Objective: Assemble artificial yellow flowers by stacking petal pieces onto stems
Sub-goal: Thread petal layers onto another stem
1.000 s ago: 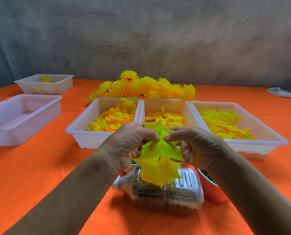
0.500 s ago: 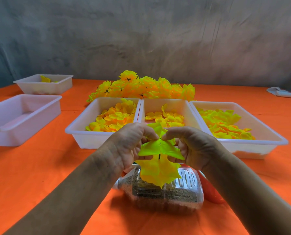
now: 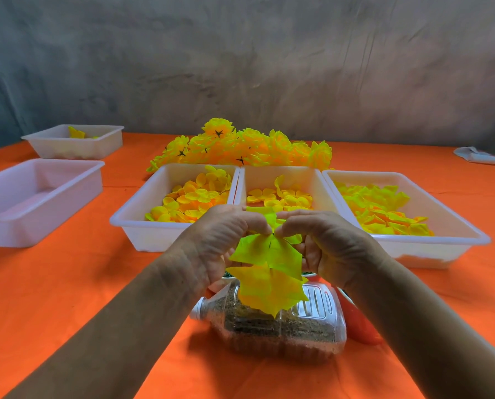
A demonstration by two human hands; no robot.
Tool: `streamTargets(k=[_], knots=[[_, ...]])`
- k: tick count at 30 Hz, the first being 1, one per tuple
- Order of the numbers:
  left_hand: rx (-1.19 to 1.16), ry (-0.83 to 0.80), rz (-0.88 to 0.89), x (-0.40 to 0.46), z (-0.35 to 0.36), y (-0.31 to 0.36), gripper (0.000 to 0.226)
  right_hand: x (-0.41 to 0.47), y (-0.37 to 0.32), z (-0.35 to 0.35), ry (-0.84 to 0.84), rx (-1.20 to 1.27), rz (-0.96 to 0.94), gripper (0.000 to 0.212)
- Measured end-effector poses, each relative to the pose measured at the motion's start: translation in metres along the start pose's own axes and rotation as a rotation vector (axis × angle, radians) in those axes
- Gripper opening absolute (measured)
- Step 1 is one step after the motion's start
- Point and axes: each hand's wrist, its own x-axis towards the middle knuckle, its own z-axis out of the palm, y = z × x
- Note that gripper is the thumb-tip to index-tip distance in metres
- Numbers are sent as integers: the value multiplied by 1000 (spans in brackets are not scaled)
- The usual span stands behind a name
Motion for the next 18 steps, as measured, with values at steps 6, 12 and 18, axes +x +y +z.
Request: streamTargets(k=[6,12,18], knots=[[-61,110,-45,-2,9,3,19,1,-2,5,-38,83,90,23],[-100,94,-99,-1,10,5,17,-1,-1,6,-32,78,79,20],[-120,-3,-103,1,1,-1,4,-2,-2,5,65,-71,-61,23]])
